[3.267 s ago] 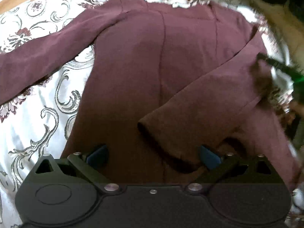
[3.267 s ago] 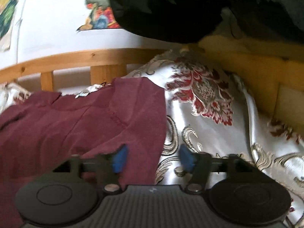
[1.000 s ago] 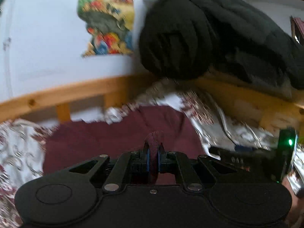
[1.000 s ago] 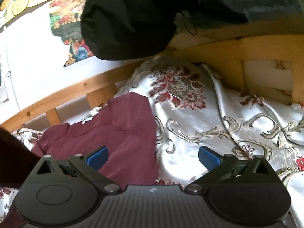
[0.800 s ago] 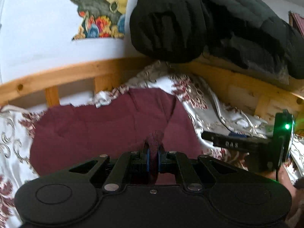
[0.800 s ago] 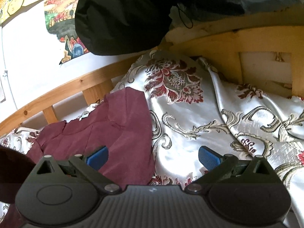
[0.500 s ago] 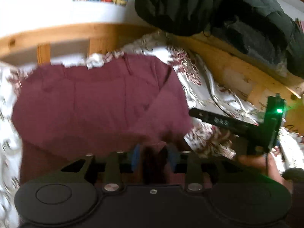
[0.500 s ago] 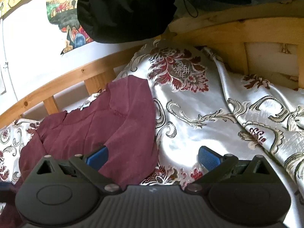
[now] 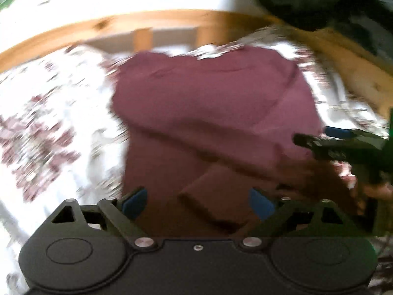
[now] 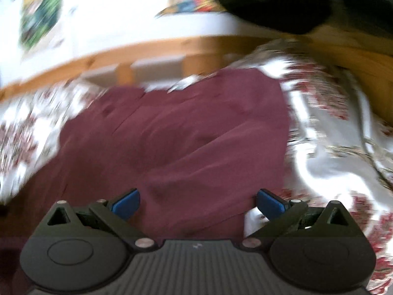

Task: Fold small clothes

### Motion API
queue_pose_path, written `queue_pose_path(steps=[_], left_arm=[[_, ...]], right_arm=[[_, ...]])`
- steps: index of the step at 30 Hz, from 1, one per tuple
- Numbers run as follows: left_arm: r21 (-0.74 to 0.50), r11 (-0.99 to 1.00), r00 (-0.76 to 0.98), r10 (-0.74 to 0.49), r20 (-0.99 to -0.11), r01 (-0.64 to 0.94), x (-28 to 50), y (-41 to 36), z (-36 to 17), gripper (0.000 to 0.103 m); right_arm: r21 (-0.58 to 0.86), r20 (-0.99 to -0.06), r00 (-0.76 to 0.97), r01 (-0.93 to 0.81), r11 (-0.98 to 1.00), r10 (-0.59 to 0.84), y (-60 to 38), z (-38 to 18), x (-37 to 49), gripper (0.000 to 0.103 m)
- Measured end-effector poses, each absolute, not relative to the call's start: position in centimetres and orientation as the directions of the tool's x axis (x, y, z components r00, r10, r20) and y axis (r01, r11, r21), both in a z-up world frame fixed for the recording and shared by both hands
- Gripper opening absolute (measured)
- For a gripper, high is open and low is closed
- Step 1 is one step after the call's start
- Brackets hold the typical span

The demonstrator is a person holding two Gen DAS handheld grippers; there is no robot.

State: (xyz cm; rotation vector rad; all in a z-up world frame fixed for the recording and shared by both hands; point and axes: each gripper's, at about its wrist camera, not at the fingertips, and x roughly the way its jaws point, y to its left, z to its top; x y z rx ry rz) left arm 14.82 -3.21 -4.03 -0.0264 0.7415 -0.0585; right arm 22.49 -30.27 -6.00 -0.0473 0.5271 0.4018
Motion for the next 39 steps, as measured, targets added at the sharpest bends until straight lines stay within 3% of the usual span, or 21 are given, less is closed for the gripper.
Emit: queue_pose_path(steps=[7, 12, 18, 23, 25, 27, 30, 37, 39], left_arm=[[0.102, 0.988, 0.590, 0.151, -0.793, -0.115, 13.0, 0.8, -7.6, 0.095], [0.140, 0.987, 0.623, 0.156, -0.766, -0.075, 10.7, 1.6, -7.8, 0.102], [0.077, 0.997, 0.672, 0.070, -0.737, -0.019, 8.9, 1.9, -6.5, 0.102], [0.212, 0.967, 0.733, 0.042, -0.679, 0.140, 6.0, 0.3, -6.3, 0.102], [0.272, 0.943, 0.734, 0.045, -0.677, 0.194, 5.5, -0.6, -6.8, 0.102], [0.307, 0.927, 0.731, 0.056, -0.680, 0.214, 5.4, -1.0, -7.4, 0.102], [0.315, 0.923, 0.723, 0.060, -0.688, 0.223, 5.4, -1.2, -7.6, 0.102], [0.252, 0.949, 0.704, 0.046, -0.708, 0.192, 5.9, 0.1, -7.3, 0.102], [0.247, 0.950, 0.709, 0.040, -0.704, 0.192, 5.9, 0.1, -7.1, 0.102]], right_arm=[[-0.055, -0.569, 0.748, -0.450, 0.892, 0.342, -27.4, -6.7, 21.2, 0.103], [-0.084, -0.637, 0.720, -0.418, 0.905, 0.274, -28.1, -6.6, 19.7, 0.103], [-0.118, -0.625, 0.734, -0.425, 0.898, 0.266, -29.0, -3.6, 15.2, 0.103], [-0.059, -0.605, 0.708, -0.496, 0.866, 0.364, -29.3, -1.7, 9.7, 0.102], [-0.070, -0.612, 0.693, -0.528, 0.847, 0.381, -28.6, -2.0, 8.2, 0.097], [-0.120, -0.638, 0.670, -0.573, 0.810, 0.379, -27.0, -2.7, 7.5, 0.079], [-0.174, -0.667, 0.646, -0.620, 0.765, 0.372, -25.2, -3.9, 6.9, 0.062], [-0.194, -0.709, 0.618, -0.634, 0.748, 0.339, -23.6, -5.3, 6.4, 0.054], [-0.185, -0.719, 0.609, -0.631, 0.753, 0.334, -23.9, -5.3, 6.4, 0.020]])
